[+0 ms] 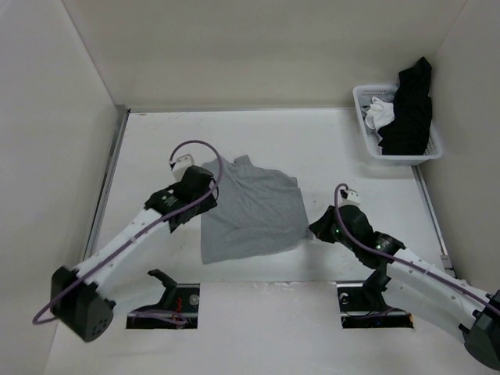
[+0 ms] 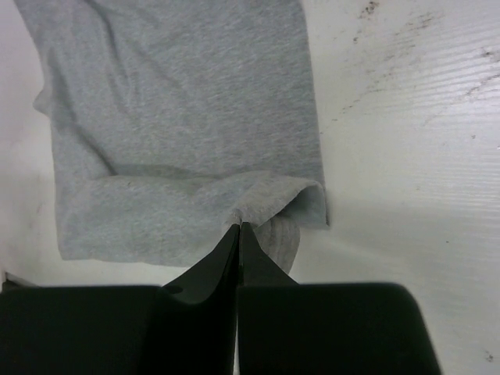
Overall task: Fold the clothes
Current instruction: Flatten the tank top out
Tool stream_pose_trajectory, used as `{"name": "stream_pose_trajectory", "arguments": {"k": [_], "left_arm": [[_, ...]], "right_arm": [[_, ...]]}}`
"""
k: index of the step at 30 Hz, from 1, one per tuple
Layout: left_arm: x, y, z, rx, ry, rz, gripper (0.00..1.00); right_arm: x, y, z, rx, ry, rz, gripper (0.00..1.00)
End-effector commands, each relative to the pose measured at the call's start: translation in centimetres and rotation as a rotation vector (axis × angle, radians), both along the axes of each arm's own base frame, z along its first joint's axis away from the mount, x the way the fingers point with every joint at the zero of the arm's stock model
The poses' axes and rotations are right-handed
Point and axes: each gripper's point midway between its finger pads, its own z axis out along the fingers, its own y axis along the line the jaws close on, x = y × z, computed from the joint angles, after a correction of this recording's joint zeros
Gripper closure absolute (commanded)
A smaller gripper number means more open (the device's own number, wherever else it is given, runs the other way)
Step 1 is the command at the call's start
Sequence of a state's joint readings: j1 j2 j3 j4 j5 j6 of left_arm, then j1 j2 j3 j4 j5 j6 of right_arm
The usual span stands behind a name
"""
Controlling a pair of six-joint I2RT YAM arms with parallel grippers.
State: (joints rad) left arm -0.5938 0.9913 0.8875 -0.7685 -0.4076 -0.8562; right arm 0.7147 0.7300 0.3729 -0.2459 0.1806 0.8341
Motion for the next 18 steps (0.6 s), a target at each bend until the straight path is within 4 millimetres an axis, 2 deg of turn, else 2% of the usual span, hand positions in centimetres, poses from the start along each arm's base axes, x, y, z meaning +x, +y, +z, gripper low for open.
{"name": "stream_pose_trajectory", "arguments": {"k": [1,4,7,10,11,12,14,15,16,18], "left_arm": [[4.3,-2.9,-2.9,0.019,-0.022,-0.093,0.58],[5.5,-3.8,-7.0,0.079,0.046,-0.122,0.59],[7.1,-4.7,-10.0,0.090,0.072,-0.125,0.64],[9.0,-6.6,-12.5,0.081,0.095,-0.151,0.68],[9.6,-7.0,-13.6,0.088,0.114,-0.152,0.70],[10.4,-7.3,-14.5,0.102,0.125,-0.155,0.77],[11.8,-7.3,-15.5,0.121,0.129,-0.141,0.93],[12.7,-7.4,-15.4,0.115,0.120,-0.131,0.97],[13.4,-7.6,-15.0,0.107,0.103,-0.124,0.97],[13.9,-8.3,-12.4,0.089,0.031,-0.129,0.95]], "right_arm": [[1.6,0.2,1.6,-0.008,-0.047,-0.030,0.99],[2.0,0.5,1.1,-0.010,-0.045,-0.029,0.99],[2.8,0.8,0.6,-0.007,-0.041,-0.037,0.99],[3.7,1.0,0.8,-0.002,-0.050,-0.047,0.99],[3.9,1.0,0.8,-0.005,-0.052,-0.053,0.99],[4.3,0.8,0.7,-0.016,-0.054,-0.062,0.99],[4.8,0.1,0.2,-0.046,-0.039,-0.087,0.98],[4.8,-0.1,0.0,-0.057,-0.030,-0.087,0.95],[4.7,-0.2,-0.1,-0.069,-0.024,-0.083,0.88],[5.1,-1.1,0.2,-0.121,-0.033,-0.101,0.69]]}}
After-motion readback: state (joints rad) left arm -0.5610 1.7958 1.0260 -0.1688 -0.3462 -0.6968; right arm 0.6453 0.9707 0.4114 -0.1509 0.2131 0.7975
